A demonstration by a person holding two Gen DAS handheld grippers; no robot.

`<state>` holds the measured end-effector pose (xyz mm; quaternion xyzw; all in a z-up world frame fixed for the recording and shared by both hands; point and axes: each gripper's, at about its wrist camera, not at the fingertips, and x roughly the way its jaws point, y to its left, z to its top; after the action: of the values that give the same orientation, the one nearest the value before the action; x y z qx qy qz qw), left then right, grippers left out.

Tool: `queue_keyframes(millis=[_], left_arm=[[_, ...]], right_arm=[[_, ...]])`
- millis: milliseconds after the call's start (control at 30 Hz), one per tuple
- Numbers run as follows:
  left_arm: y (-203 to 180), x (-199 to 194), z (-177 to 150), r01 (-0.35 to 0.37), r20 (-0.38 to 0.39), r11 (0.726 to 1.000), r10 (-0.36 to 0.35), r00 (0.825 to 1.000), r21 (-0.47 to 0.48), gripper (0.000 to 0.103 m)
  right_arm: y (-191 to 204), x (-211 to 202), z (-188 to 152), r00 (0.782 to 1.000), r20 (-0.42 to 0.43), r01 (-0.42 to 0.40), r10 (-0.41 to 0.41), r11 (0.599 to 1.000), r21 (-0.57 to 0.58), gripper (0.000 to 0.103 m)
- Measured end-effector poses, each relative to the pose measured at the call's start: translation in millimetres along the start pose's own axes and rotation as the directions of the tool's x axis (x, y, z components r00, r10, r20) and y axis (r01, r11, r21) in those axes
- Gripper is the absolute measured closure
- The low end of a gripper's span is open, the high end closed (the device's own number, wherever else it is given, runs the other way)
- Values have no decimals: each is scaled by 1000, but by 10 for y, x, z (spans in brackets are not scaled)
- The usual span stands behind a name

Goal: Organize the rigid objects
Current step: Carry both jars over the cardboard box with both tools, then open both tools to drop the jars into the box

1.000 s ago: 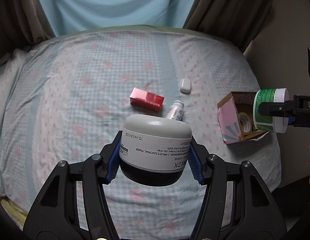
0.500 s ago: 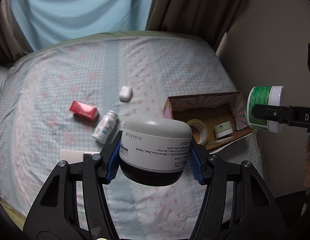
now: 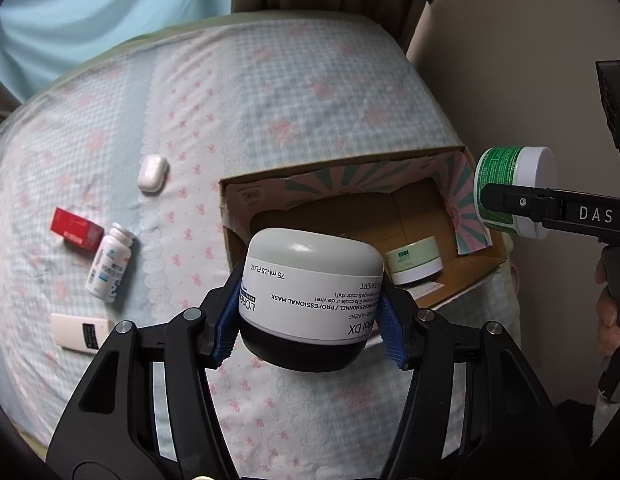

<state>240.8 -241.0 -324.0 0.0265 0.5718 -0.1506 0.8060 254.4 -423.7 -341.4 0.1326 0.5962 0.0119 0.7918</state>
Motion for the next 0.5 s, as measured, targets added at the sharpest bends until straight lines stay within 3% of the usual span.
queue_keyframes(millis=[267,500], left_arm=[[-168,820,68,-7,-158,1000,10,987,19,48],[-259,1303,115,-26,-246,997,43,968,70,48]], right_arm=[[-340,484,104,999,-28,-43,43,999,-13,35],[-259,877,199,1000,-11,8,-9,992,-129,35]])
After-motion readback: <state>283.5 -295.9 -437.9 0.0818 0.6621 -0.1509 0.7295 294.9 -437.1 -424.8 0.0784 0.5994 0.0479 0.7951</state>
